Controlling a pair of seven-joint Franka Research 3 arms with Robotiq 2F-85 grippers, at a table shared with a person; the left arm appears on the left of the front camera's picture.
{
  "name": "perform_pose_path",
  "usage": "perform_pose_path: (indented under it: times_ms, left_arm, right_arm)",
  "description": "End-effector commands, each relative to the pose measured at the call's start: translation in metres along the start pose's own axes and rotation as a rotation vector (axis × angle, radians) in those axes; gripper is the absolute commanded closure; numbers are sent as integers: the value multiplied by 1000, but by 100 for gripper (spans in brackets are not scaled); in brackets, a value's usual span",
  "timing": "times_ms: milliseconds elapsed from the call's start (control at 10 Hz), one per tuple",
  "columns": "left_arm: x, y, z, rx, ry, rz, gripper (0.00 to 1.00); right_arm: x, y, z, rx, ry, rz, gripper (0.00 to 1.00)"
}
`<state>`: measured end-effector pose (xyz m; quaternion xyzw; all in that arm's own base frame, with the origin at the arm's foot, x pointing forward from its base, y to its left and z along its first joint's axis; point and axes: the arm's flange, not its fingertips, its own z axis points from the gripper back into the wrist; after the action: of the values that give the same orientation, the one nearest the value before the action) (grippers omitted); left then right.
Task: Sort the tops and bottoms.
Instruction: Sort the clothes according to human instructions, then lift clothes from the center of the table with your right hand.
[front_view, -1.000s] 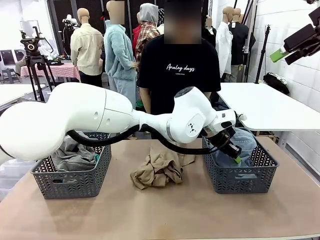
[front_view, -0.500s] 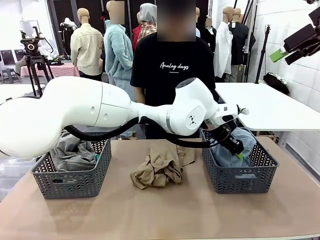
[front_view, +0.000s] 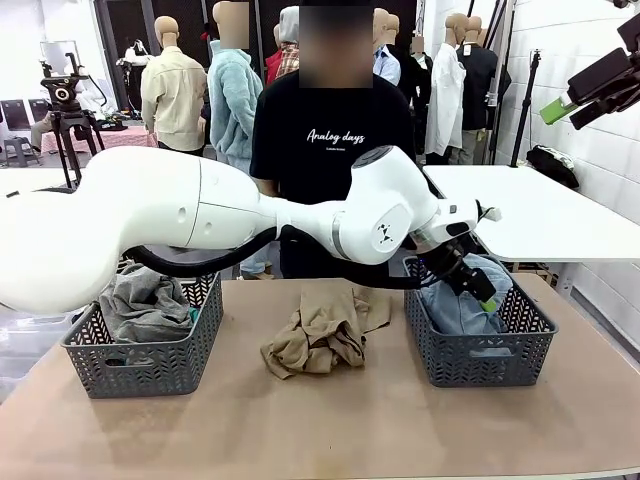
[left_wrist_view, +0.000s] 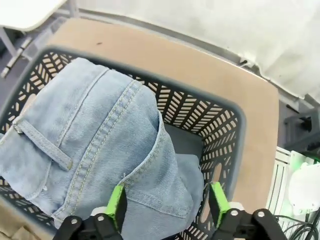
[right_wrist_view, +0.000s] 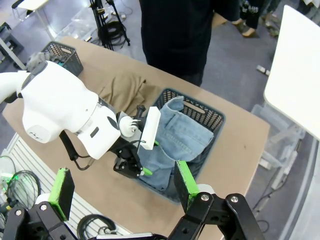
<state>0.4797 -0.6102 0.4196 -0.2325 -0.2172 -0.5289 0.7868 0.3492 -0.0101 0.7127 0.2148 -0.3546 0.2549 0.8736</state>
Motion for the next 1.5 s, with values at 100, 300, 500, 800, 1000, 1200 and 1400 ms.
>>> perform_pose_path:
  times_ms: [100,300,500,800,1000,1200,1400]
  left_arm:
    - [0,1,0,-5,-1,7,0]
    - [0,1,0,-5,-1,7,0]
    - [0,1,0,-5,-1,7,0]
    - [0,1,0,-5,-1,7,0]
    - [-2,1,-3,-3,3,3,0]
    - [-4,-8,30,6,78,5,0]
    - [-9,-25,71,89,135,17,0]
  right_arm:
    - [-1,1,-1,-9,17,9,0]
    - [-1,1,-1,-9,17,9,0]
    - [-1,1,-1,-9,17,9,0]
    - [-1,1,-1,-9,17,9,0]
    - [-1,1,-1,-9,17,9,0]
    - [-1,1,-1,-9,17,9,0]
    - [-1,1,-1,-9,17,9,0]
